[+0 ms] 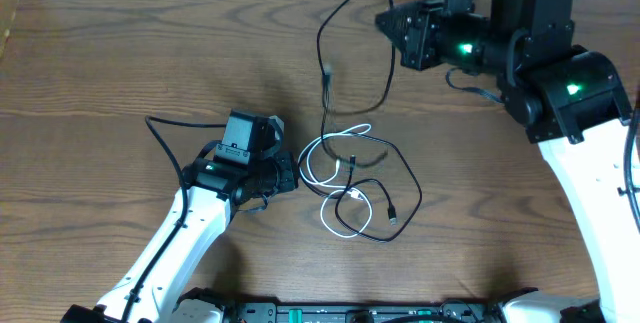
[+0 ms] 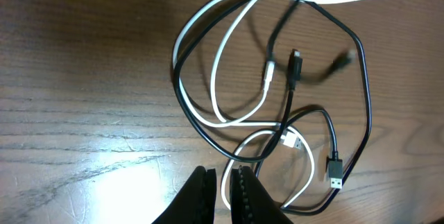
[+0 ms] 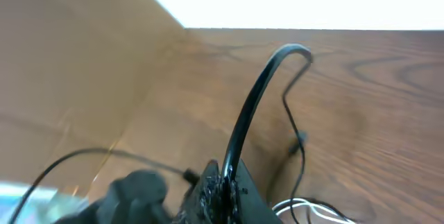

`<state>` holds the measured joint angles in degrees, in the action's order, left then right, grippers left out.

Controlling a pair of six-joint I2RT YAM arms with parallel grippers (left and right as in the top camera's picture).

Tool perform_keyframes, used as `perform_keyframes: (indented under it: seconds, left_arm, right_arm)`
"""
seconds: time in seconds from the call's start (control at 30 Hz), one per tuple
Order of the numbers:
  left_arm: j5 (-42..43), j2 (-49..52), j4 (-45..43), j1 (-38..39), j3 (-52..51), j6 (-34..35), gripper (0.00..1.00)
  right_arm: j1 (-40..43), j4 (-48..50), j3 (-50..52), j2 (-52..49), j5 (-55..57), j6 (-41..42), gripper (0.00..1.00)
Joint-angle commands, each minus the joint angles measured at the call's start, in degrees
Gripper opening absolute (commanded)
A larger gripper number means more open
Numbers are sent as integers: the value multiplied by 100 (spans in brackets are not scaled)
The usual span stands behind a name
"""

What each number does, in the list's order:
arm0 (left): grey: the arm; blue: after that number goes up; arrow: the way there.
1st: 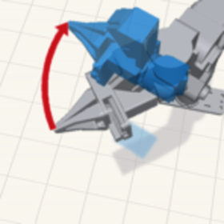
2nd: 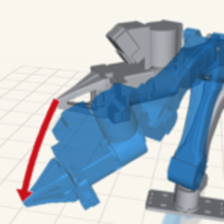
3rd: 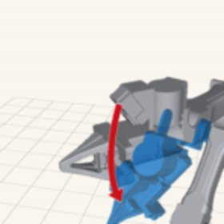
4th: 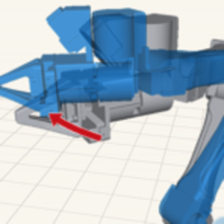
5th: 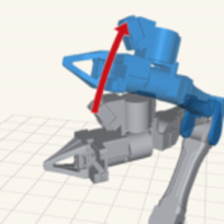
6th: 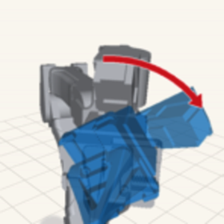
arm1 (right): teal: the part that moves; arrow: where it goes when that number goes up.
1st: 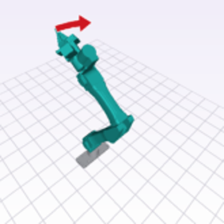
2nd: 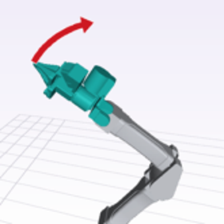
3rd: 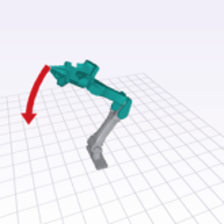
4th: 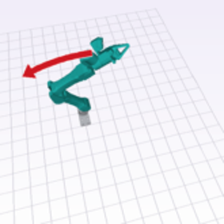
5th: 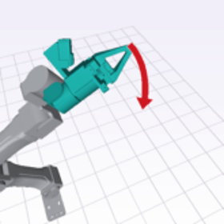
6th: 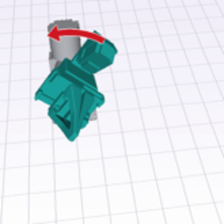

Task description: Untangle cables

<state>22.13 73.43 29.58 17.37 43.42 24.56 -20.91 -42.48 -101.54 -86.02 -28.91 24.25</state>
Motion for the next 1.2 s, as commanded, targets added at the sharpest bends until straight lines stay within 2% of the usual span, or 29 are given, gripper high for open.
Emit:
perform_keyframes:
  seconds: [0.0, 0.17, 0.33, 0.43, 0.53, 0.7, 0.8, 0.93, 1.17]
  left_arm:
    - [-76, 31, 85, 13, -61, -55, 13]
    - [-79, 31, 168, 13, -63, -59, 13]
    - [-81, 31, 162, 13, -63, -109, 13]
    - [-162, 31, 144, 13, -63, -162, 13]
    - [-254, 31, 138, 13, -63, -164, 13]
    - [-282, 31, 116, 13, -66, -168, 14]
    - [-387, 31, 120, 13, -68, -186, 14]
    - [-385, 31, 118, 13, -68, -186, 14]
    - [-385, 31, 103, 13, -68, -188, 14]
  right_arm:
    - [-33, -44, -76, -219, 1191, 315, 1]
    - [153, -435, -90, -190, 2441, 181, 1]
    - [673, -1598, -374, -162, 3906, 184, 1]
    - [1132, -2203, -726, -162, 4240, 184, 1]
    - [1694, -2708, -1285, -151, 4113, 90, 1]
    - [2487, -2981, -2391, -85, 2568, -352, 1]
    - [2852, -2981, -2951, 20, 2122, -330, 1]
    - [3108, -3110, -3314, 94, 2435, -389, 1]
    - [3543, -3880, -3329, -140, 3842, -166, 1]
